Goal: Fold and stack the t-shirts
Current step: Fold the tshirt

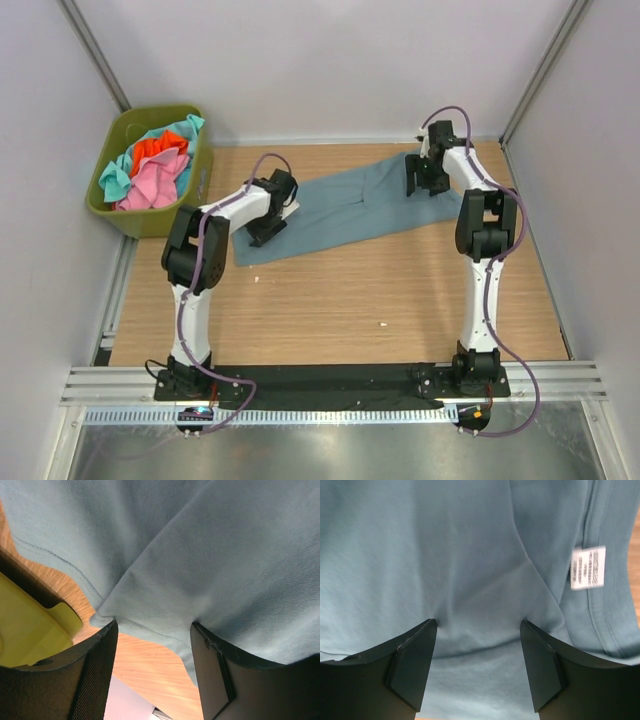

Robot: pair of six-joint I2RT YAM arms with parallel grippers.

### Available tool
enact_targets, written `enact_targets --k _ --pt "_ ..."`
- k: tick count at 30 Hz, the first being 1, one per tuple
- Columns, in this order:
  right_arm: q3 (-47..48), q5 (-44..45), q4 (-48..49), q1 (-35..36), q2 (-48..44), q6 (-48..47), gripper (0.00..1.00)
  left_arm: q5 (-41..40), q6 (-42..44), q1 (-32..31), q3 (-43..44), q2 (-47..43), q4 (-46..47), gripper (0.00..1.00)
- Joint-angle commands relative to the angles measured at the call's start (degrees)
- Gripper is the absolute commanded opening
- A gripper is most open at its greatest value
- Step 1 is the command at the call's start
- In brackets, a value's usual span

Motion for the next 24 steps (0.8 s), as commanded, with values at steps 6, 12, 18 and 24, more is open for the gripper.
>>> enact_targets --k 6,12,18,24 --pt "8.14 -2.60 0.12 1.05 5.30 0.73 0.74 -1.61 0.51 -9.47 -8.89 -4.65 2.68 0.60" --pt "13.41 -4.18 1.09 1.67 8.72 2.48 0.74 -2.40 0.08 -18.45 -15.14 -9.32 2.42 0.61" --pt "21.05 -5.76 2.75 2.11 12.50 4.07 0.76 2.78 -4.66 -25.14 -14.53 -10.11 -2.06 0.61" --pt "26.24 -8.22 4.43 2.90 15.14 6.44 0.77 4.54 -7.57 -29.97 -12.16 -7.74 -3.20 0.61"
